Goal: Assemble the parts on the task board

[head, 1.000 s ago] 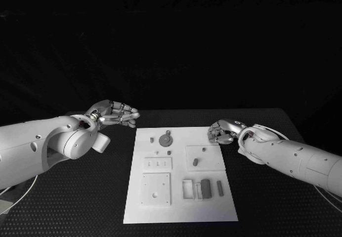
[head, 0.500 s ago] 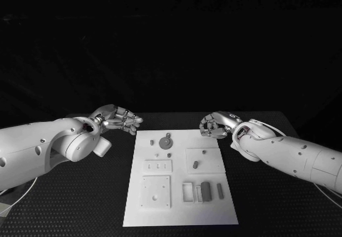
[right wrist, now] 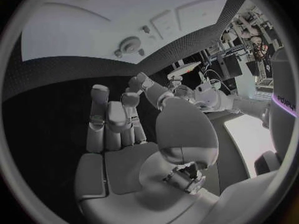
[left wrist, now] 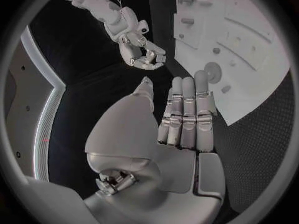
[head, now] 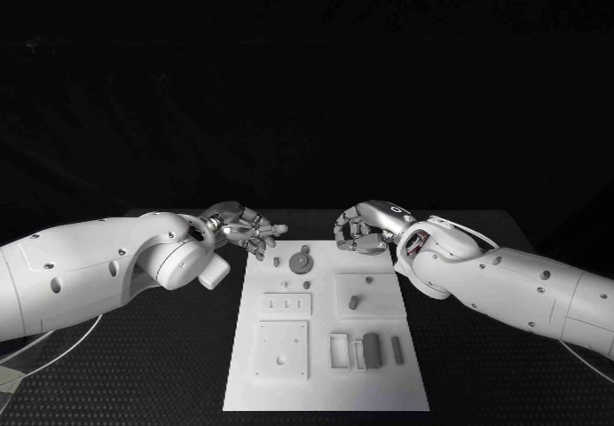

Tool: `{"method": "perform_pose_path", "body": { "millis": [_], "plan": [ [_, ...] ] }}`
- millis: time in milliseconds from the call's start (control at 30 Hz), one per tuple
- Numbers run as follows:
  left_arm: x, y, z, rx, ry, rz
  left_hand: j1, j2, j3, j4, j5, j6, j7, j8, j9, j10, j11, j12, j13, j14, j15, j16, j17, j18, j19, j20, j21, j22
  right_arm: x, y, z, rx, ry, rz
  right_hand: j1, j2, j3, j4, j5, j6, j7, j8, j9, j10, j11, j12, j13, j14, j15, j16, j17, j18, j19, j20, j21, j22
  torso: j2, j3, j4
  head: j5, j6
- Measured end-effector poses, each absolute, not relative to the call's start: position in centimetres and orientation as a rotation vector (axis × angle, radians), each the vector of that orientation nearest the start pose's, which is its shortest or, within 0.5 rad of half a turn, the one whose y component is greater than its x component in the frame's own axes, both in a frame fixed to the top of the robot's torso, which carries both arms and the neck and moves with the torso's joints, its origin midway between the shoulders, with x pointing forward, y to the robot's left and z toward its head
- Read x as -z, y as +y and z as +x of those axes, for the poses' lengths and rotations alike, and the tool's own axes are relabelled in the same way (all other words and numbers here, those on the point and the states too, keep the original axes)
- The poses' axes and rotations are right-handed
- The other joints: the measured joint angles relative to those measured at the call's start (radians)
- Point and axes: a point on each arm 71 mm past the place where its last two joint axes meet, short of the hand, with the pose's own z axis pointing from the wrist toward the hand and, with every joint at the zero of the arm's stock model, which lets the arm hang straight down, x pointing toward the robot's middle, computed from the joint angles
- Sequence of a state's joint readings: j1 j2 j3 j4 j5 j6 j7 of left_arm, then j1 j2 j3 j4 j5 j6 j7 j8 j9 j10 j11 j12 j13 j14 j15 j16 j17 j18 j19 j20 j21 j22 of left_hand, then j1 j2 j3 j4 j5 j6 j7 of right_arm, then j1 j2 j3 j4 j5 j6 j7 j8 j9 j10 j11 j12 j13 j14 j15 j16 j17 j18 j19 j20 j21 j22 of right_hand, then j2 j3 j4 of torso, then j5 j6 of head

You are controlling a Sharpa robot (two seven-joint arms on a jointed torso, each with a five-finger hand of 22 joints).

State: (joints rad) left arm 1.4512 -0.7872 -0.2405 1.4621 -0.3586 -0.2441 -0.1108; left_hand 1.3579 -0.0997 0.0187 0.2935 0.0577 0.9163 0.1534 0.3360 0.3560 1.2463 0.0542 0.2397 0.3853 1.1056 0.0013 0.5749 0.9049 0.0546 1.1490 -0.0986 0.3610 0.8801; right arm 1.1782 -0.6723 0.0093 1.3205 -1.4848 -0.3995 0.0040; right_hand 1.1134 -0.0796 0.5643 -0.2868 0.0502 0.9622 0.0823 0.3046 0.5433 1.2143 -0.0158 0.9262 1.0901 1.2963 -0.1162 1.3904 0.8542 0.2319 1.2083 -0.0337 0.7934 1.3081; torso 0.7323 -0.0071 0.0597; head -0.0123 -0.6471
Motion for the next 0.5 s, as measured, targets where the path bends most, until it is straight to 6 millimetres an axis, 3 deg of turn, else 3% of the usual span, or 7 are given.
{"method": "perform_pose_path", "body": {
  "millis": [200,500],
  "plan": [
    [16.1,19.3,51.2,1.005,1.951,-0.798,-0.039,-0.018,0.006,0.001,0.000,0.000,0.000,-0.008,-0.004,-0.016,-0.002,0.023,0.034,-0.007,-0.007,0.029,0.004,0.000,-0.004,-0.004,0.008,0.030,17.7,-14.2,50.9,-0.742,1.516,-0.188,-0.004,-0.004,0.000,0.000,0.000,0.000,0.000,-0.003,0.000,-0.021,0.002,0.090,0.077,-0.002,-0.002,0.015,0.013,0.000,0.002,-0.002,0.011,0.000,-0.007,-0.0026,-0.0008,0.014,-0.002],
    [16.5,18.3,50.7,0.988,1.990,-0.812,-0.043,-0.016,0.013,0.001,0.000,0.007,0.000,-0.008,-0.004,-0.029,0.001,0.027,0.048,-0.010,-0.010,0.037,0.001,-0.001,-0.007,-0.007,0.008,0.041,16.9,-12.0,49.8,-0.782,1.497,-0.179,-0.004,-0.004,0.000,0.000,0.000,0.000,0.000,-0.003,0.000,-0.021,0.002,0.095,0.083,-0.002,-0.002,0.017,0.014,0.000,0.007,-0.004,0.014,0.000,-0.007,-0.0031,-0.0014,0.017,-0.002]
  ]
}}
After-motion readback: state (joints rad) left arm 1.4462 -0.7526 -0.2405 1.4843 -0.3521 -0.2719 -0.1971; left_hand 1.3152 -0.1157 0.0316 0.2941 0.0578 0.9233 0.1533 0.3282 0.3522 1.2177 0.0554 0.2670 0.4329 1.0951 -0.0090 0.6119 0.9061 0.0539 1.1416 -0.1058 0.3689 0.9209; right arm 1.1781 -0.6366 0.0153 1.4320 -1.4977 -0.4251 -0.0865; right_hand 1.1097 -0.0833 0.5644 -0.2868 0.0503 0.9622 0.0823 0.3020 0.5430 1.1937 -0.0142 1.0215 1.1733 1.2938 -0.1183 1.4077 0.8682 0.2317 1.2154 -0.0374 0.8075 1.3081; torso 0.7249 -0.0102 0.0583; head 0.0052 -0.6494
